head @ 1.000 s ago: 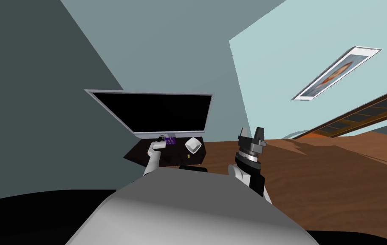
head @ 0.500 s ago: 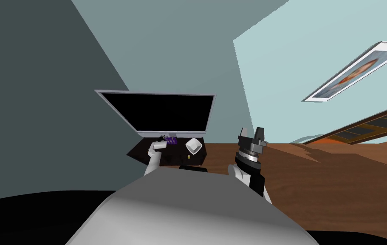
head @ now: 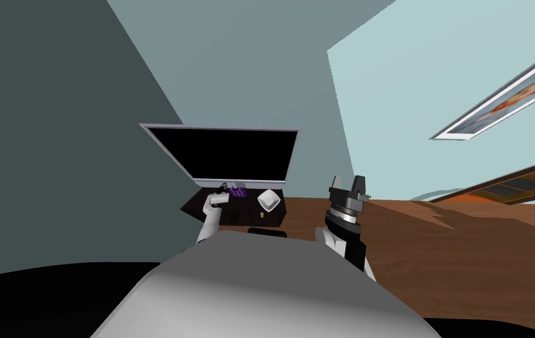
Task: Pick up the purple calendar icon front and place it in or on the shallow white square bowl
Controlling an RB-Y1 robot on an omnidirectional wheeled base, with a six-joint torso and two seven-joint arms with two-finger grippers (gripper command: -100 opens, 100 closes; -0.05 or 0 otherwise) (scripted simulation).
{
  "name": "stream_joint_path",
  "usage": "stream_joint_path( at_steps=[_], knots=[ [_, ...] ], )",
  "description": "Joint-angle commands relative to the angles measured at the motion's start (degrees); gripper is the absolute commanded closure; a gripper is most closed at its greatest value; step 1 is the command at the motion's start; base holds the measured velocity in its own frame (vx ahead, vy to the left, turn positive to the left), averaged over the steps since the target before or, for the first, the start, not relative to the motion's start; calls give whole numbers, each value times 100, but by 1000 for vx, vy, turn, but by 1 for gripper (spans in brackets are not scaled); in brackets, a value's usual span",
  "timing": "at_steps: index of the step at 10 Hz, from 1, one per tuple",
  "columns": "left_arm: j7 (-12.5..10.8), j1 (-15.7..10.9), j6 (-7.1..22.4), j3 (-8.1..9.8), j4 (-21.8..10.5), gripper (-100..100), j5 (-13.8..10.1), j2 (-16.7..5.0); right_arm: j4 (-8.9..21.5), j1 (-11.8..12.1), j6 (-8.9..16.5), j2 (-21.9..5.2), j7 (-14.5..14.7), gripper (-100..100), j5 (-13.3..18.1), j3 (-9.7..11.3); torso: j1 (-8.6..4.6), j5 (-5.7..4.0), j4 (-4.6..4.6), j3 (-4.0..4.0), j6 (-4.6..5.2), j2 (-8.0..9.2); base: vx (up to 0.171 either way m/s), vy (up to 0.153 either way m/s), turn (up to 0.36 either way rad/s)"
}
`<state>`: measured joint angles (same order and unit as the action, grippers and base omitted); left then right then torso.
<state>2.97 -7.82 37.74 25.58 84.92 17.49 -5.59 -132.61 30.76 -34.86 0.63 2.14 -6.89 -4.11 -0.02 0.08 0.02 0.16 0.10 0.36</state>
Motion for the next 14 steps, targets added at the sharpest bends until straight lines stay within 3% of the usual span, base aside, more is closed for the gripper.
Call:
stream_joint_path(
  at_steps=[1,6,7,9,11,13,14],
  knots=[
    [48,-94,-101,43,139,-100,-100,-133,0,0,0,0,0,0,0,0,0,0,0,0,0,0,-172,-8,174],
    [143,-510,-522,217,318,-100,-344,-375,0,-1,0,0,0,0,0,0,-15,-3,8,18,0,28,-159,-23,137],
    [63,-333,-470,133,160,-100,-167,-302,0,0,0,0,0,0,0,1,-18,-3,5,11,1,15,72,-81,-100],
    [30,-173,-389,64,58,-100,-88,-218,0,2,0,1,0,0,0,1,-44,-8,-18,-48,7,-88,171,-53,-131],
    [-12,27,-285,-36,-71,-100,6,-54,0,2,0,0,0,0,0,0,-6,0,-21,-52,6,-92,124,28,-182],
    [-12,27,-285,-36,-71,-100,6,-54,0,2,0,0,0,0,0,0,-5,0,-16,-40,2,-69,41,9,-4],
    [-42,130,-227,-117,-147,-100,60,155,0,2,0,0,0,0,0,0,-11,-1,-12,-31,3,-53,96,-5,-172]
  ],
)
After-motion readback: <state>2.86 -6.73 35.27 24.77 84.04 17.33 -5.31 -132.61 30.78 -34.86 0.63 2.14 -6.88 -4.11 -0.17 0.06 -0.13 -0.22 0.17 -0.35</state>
